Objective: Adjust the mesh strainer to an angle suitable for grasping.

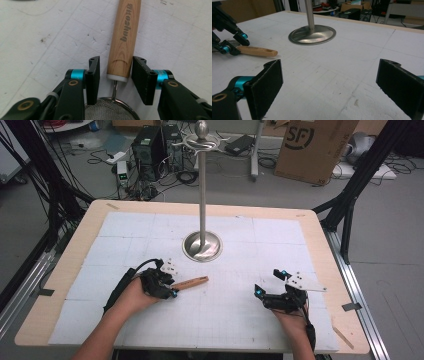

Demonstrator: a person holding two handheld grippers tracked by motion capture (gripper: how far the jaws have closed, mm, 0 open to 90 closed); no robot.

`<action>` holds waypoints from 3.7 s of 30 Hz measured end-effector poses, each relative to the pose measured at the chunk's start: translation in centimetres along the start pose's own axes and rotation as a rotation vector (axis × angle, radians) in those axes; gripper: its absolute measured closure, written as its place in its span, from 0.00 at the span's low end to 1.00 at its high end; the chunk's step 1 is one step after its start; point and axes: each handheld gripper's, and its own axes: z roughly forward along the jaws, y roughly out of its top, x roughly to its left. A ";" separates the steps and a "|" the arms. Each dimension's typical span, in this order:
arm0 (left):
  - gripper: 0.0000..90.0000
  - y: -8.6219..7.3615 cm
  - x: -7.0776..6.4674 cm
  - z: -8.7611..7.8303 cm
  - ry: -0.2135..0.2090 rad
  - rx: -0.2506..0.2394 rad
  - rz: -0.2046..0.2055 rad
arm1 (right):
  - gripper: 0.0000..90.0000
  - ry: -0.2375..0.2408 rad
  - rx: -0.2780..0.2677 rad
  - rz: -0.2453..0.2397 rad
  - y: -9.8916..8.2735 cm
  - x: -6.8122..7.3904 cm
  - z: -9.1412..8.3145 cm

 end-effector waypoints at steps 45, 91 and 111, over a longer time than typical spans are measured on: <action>0.76 1.8 0.1 0.4 -0.045 0.132 -0.014 | 0.06 0.001 0.019 -0.007 -0.1 0.0 0.4; 0.68 3.0 0.0 0.6 -0.038 0.233 -0.019 | 0.06 -0.004 0.025 -0.002 -0.2 -0.1 -0.1; 0.77 3.4 -0.8 0.7 0.002 0.261 0.065 | 0.06 -0.005 0.034 -0.005 -0.3 -0.1 0.1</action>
